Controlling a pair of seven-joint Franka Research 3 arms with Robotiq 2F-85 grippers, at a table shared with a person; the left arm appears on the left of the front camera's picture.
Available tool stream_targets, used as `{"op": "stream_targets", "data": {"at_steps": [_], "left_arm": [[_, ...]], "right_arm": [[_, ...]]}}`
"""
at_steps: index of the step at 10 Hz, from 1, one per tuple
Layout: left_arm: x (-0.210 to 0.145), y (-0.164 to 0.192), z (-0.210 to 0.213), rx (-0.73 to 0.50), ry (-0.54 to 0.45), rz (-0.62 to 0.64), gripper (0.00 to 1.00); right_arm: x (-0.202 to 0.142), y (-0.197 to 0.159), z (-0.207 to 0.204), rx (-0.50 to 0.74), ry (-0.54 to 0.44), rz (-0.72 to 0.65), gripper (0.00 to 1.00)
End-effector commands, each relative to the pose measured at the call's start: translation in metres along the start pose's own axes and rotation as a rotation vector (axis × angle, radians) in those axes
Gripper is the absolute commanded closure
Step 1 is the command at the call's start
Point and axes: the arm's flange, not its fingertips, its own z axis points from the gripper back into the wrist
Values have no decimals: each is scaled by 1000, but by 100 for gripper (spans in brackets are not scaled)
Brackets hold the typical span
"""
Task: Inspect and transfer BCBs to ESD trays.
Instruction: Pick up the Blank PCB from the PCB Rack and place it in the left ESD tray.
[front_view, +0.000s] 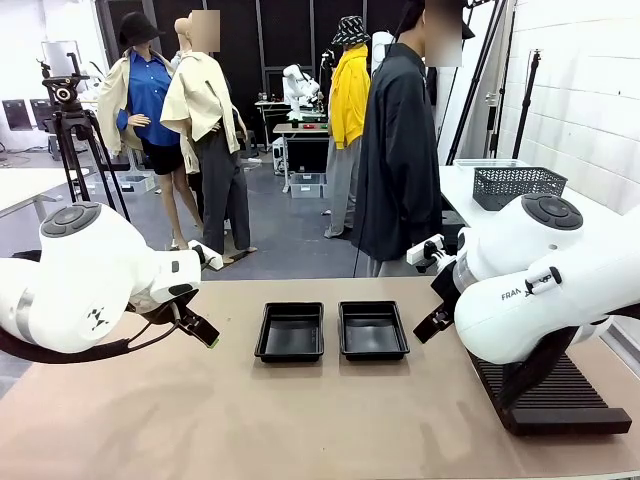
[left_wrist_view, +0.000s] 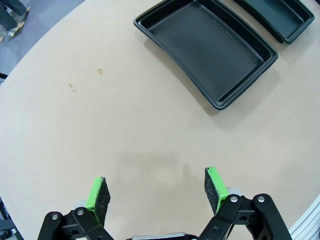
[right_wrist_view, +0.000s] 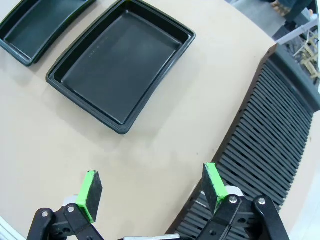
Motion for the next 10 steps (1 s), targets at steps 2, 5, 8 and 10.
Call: {"op": "stream_targets", "data": {"at_steps": [2, 5, 8, 10], "left_arm": [[-1, 2, 0, 0, 0, 6, 0], [-1, 2, 0, 0, 0, 6, 0], [0, 0, 0, 0, 0, 0, 0], [6, 17, 12, -57, 11, 26, 0]], "right_arm": [[0, 0, 0, 0, 0, 0, 0], [0, 0, 0, 0, 0, 0, 0], [0, 0, 0, 0, 0, 0, 0], [6, -13, 24, 104, -16, -38, 0]]}}
